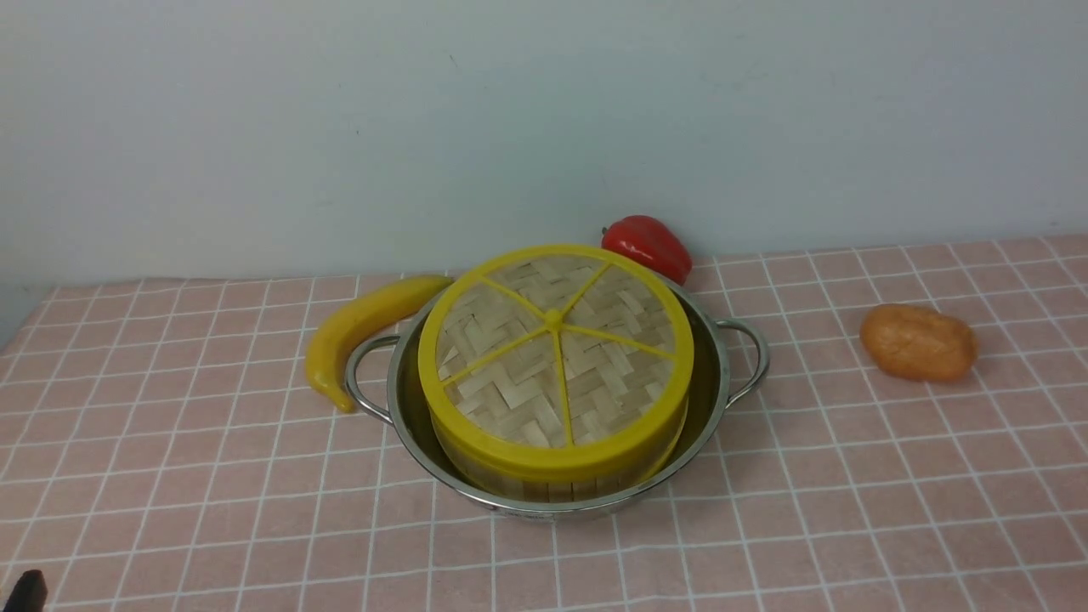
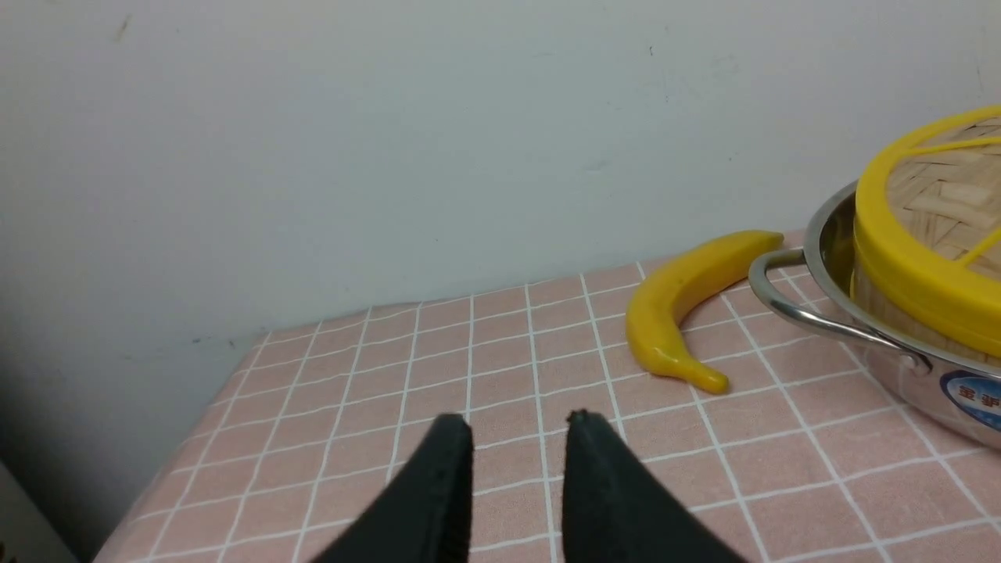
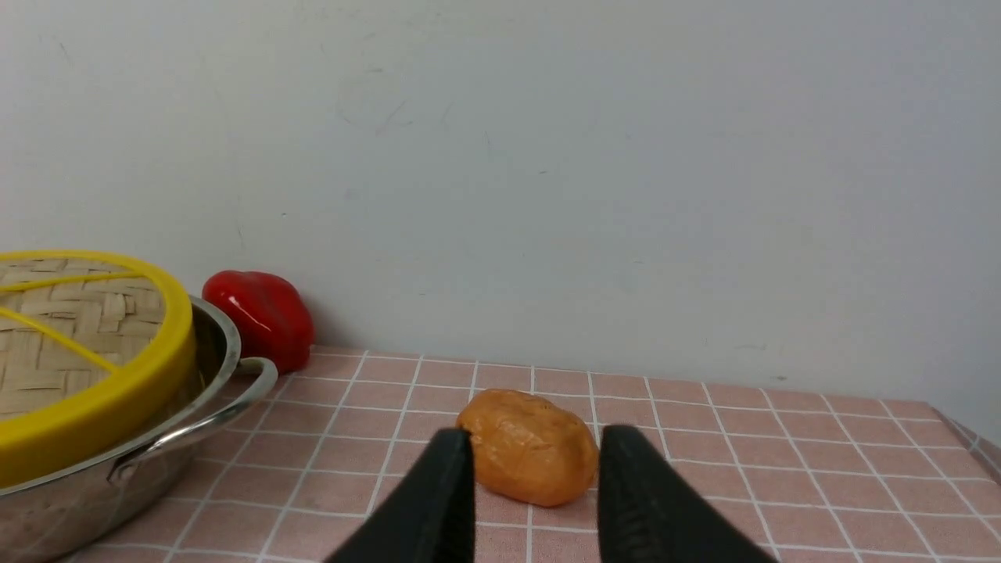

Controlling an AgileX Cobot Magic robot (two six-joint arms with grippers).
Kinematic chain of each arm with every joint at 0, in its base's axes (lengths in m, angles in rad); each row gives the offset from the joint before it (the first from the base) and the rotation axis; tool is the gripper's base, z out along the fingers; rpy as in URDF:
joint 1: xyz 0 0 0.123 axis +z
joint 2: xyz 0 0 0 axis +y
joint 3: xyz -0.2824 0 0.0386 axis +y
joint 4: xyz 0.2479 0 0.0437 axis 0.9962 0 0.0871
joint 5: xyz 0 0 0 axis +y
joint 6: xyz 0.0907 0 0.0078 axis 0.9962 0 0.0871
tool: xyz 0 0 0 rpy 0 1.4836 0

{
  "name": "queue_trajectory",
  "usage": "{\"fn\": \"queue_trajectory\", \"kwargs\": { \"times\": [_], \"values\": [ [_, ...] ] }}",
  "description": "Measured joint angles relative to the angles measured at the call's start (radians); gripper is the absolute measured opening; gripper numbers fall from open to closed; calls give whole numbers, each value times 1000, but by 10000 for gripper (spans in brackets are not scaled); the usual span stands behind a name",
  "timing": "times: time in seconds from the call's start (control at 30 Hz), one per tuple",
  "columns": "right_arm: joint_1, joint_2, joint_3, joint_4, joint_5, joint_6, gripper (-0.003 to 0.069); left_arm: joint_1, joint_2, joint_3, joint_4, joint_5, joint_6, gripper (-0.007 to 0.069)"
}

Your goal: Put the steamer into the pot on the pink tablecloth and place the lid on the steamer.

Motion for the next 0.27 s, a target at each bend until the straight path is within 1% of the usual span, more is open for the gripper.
{"fn": "queue_trajectory", "kwargs": {
  "times": [0.27],
  "values": [
    [0,0,0,0,0,0,249,0,0,0,0,0,0,180]
  ]
}}
